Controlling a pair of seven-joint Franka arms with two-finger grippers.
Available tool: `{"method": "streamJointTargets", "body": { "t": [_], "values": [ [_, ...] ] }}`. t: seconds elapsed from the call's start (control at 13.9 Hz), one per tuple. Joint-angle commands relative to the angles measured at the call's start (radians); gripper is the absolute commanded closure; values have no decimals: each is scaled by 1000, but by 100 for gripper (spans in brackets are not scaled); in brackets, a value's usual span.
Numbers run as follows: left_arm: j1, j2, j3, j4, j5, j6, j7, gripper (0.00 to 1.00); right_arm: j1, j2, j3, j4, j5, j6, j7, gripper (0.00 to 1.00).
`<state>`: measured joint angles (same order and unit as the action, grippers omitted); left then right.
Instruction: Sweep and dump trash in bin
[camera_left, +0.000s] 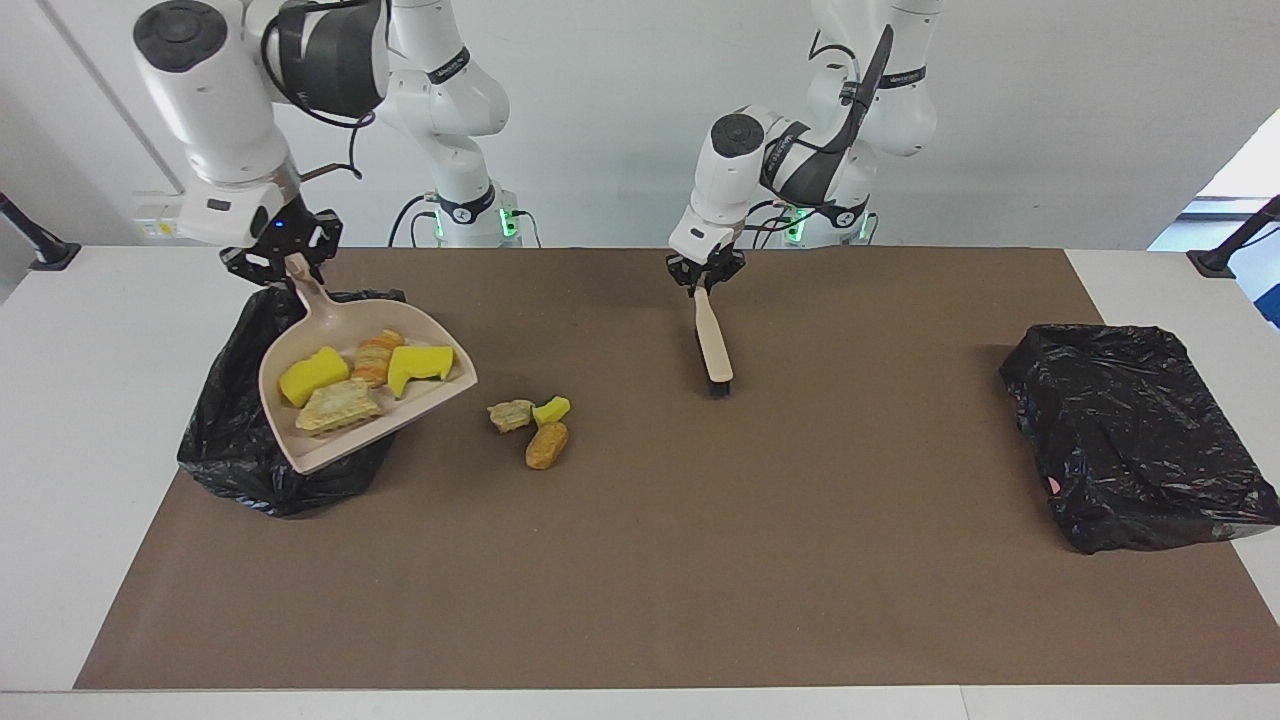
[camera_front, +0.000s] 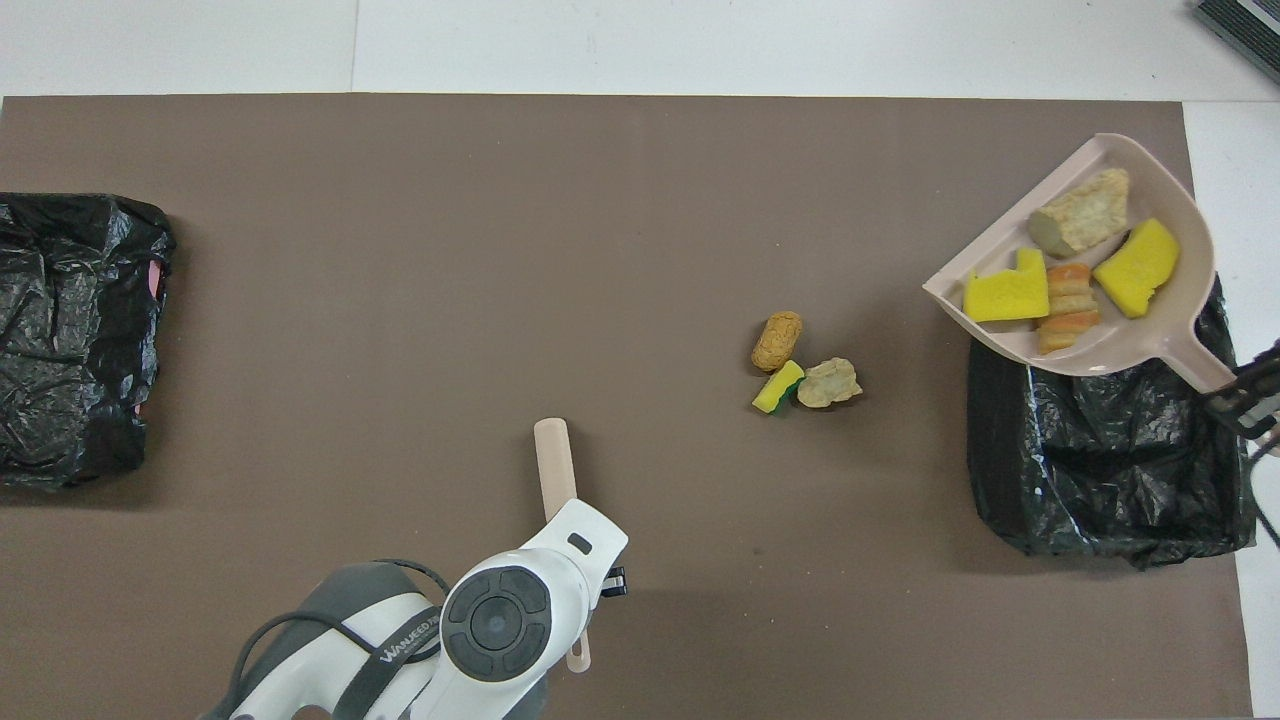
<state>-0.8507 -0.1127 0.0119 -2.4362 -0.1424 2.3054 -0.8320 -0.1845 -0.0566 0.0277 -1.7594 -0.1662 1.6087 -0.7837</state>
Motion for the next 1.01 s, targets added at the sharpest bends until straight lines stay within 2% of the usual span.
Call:
{"method": "streamJointTargets", "body": {
  "t": [0.0, 0.07, 0.14, 0.36, 0.65, 0.94],
  "values": [
    [-13, -30, 17, -44, 20, 40, -18, 100, -52, -22, -37, -3, -5, -38, -78, 100],
    [-7, -27, 19, -41, 20, 40, -9, 73, -70, -23, -35, -3, -62, -55, -98, 100],
    [-2, -15, 22, -24, 20, 25, -9, 1, -75, -31, -34, -9, -135, -62, -110, 100],
    [77, 40, 28, 98, 21, -44, 62, 0, -95, -19, -35, -34, -266, -52, -190, 100],
    [231, 146, 28, 360, 18, -282, 238, 0, -105, 0, -34, -58, -407, 9, -256, 100],
    [395, 172, 26, 479, 10, -302, 349, 0, -110, 29, -34, -84, -533, 83, -305, 100]
  ]
}}
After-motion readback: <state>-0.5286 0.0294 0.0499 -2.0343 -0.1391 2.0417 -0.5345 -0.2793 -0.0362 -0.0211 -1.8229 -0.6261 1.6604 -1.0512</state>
